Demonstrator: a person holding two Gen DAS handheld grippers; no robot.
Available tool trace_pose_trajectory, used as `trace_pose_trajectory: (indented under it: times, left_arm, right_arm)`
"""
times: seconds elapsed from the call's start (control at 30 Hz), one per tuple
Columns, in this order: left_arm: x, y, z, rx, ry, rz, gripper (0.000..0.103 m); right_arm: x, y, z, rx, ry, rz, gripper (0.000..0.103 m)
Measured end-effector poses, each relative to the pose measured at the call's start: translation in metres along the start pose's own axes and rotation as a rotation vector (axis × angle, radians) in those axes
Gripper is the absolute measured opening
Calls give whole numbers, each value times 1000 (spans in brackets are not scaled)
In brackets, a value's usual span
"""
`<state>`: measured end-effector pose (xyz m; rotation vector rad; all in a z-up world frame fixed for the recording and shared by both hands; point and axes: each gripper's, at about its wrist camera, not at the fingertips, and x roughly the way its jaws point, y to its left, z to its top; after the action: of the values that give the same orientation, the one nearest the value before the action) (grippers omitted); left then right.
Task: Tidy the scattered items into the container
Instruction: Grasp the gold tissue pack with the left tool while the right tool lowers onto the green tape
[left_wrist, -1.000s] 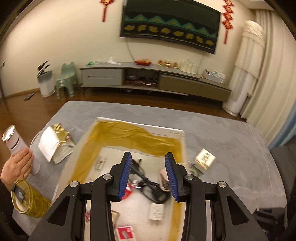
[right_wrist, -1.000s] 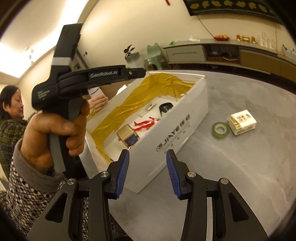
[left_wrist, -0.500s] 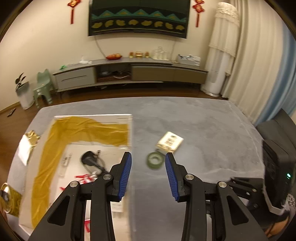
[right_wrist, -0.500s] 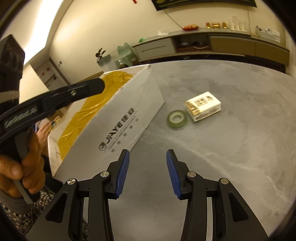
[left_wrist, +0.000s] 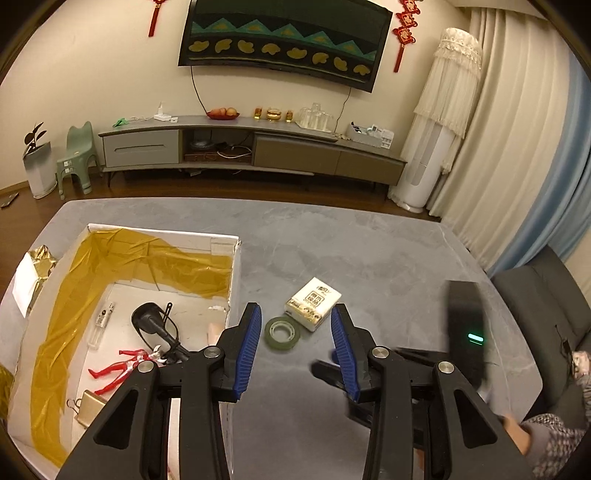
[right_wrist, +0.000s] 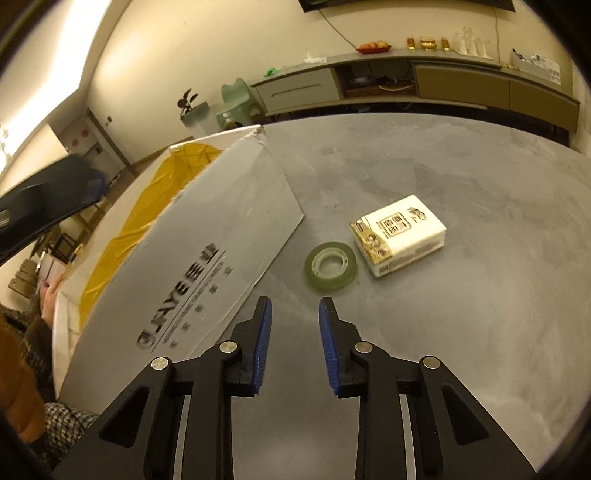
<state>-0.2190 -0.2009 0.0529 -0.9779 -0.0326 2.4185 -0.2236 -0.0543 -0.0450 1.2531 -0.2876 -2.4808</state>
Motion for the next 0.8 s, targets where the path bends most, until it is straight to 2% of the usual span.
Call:
trace_pose_trajectory:
  times: [0.2, 0.33, 0.47, 0.6, 0.8]
  left_arm:
    - [-1, 8, 2, -22, -5, -2, 41]
    - [0, 9, 3, -27, -3, -13, 41]
    - [4, 6, 4, -31, 2, -22, 41]
    - [11, -4, 5, -24, 9, -23, 41]
    - [39, -33, -1, 40, 76, -29, 58]
  right_arm:
    - [56, -1, 28, -84, 45, -114, 27]
    - [74, 5, 25, -195, 68, -181, 23]
    - [53, 9, 3, -286, 115, -193, 19]
    - [21, -10, -20, -261, 155, -166, 19]
    - [-23, -34, -54, -166, 255, -97, 19]
